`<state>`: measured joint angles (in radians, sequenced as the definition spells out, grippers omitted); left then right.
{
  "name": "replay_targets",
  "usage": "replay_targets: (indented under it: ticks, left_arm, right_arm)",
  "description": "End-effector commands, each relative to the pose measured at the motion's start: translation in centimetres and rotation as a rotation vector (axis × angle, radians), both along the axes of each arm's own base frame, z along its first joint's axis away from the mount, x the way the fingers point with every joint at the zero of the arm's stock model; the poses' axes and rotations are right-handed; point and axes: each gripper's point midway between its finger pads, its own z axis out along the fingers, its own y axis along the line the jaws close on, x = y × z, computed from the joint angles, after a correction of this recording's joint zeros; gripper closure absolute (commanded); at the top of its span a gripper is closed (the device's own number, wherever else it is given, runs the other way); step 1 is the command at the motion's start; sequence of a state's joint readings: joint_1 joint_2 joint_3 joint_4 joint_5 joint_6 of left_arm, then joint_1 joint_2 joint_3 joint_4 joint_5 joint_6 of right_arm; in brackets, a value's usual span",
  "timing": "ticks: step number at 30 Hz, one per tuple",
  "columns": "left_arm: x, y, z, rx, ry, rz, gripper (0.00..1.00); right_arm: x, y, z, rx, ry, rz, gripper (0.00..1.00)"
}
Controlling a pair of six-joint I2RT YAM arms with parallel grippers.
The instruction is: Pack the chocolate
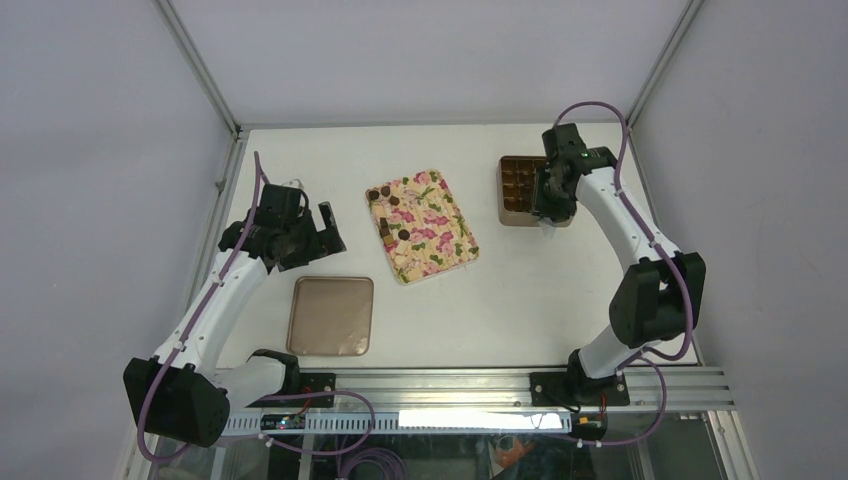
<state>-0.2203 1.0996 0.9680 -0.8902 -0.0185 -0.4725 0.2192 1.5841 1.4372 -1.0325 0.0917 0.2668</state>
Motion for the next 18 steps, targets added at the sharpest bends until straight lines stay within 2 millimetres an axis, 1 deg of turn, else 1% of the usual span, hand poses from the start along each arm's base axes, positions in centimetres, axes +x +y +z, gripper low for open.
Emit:
replay_targets:
  ticks: [1,5,7,12,13,16,17,18]
  left_arm:
    - [0.9,-0.2,1.5,-0.032,-0.066,0.006,0.01]
    - [0.9,-0.2,1.4,-0.031,-0.062,0.006,0.01]
    - [1.0,-0.2,1.4,-0.032,-0.064,0.007,0.01]
    - [1.1,-0.2,1.4,-0.033,-0.060,0.009,0.01]
    - [1.1,-0.2,1.4,-0.032,-0.059,0.008,0.01]
    - [1.1,-0.3,1.4,-0.032,-0.062,0.007,0.01]
    - [1.1,-0.3,1.5,-0.033,-0.064,0.008,0.01]
    - [1.1,-0.2,1.5,-0.033,-0.065,0.008,0.01]
  right_arm:
    - [1.1,0.3,0.4,0.023,-0.043,0.008,0.83]
    - [1.1,0.2,0.9,0.022,-0.052,0.006,0.70]
    - [1.1,0.2,1.5,0.022,-0.067,0.007,0.66]
    - [1.1,0.1,2.9,0.024,-0.094,0.019,0.61]
    - [1.1,0.1,2.9,0.022,-0.093,0.019,0.60]
    - [1.0,0.2,3.3,0.027,-0.097,0.026,0.61]
    - [0.9,0.5,3.6,0.038,-0.108,0.031,0.62]
    - [0.9,0.8,4.4,0.056,-0.134,0.041,0.63]
